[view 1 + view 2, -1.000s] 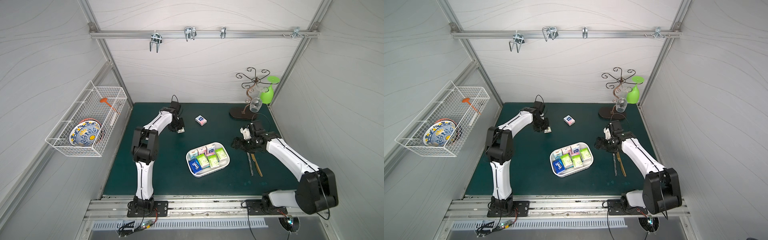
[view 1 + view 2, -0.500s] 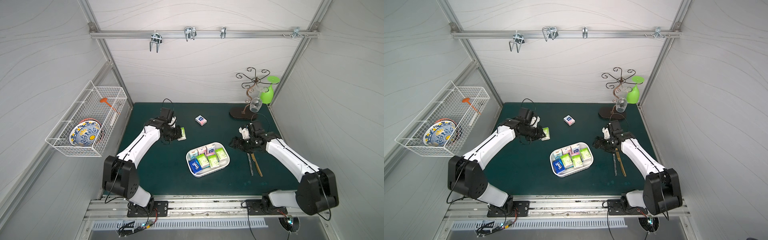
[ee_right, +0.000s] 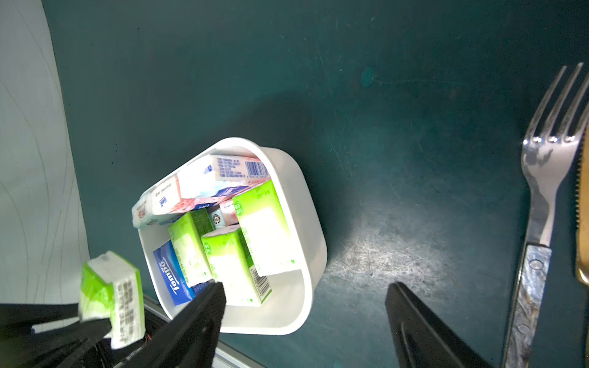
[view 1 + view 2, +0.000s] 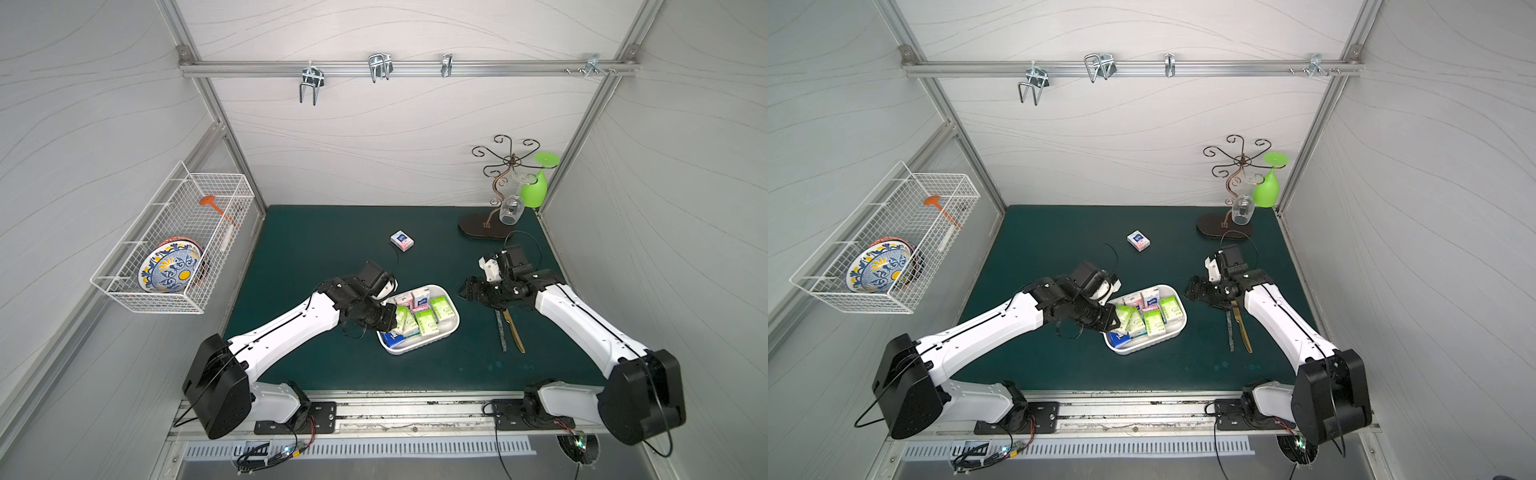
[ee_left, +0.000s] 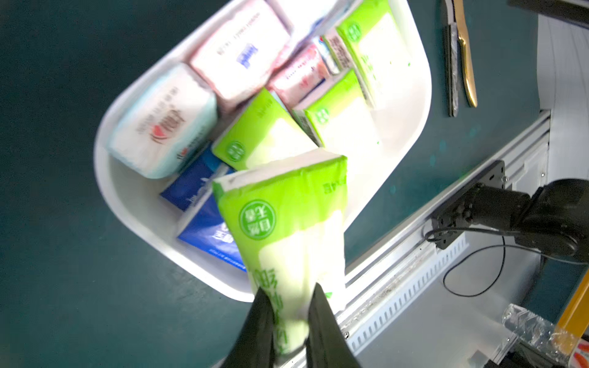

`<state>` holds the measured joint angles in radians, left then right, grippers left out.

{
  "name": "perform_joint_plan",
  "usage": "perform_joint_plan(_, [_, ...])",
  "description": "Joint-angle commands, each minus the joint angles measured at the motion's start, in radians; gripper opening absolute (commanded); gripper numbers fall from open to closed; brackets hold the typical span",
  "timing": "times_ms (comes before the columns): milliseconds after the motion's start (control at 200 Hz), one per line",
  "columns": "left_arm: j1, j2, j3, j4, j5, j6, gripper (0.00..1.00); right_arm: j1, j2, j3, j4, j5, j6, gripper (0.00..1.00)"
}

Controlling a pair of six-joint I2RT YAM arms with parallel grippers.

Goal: Put the pocket tissues into the storage box
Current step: Place the pocket tissues in the storage box.

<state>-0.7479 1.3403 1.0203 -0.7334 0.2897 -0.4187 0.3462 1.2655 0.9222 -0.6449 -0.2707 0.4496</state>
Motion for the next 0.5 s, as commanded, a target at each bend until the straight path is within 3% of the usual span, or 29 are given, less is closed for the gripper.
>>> perform_joint_plan(0, [-0.012, 0.016, 0.039, 0.021, 0.027, 0.042, 0.02, 0.008, -0.007, -0.006, -0.013, -0.009, 0.01, 0.85])
perform_joint_plan(170, [-0.032, 0.129, 0.087, -0.004, 0.092, 0.156, 0.03, 0.01, -0.015, -0.002, -0.022, -0.004, 0.015, 0.85])
perform_joint_plan(430, [-0.032, 0.195, 0.115, -0.015, 0.015, 0.186, 0.04, 0.011, -0.007, 0.016, -0.039, 0.001, -0.003, 0.85])
perform_joint_plan(495, [-0.031, 0.2, 0.119, -0.018, -0.004, 0.175, 0.09, 0.011, 0.002, 0.027, -0.039, -0.001, -0.009, 0.85])
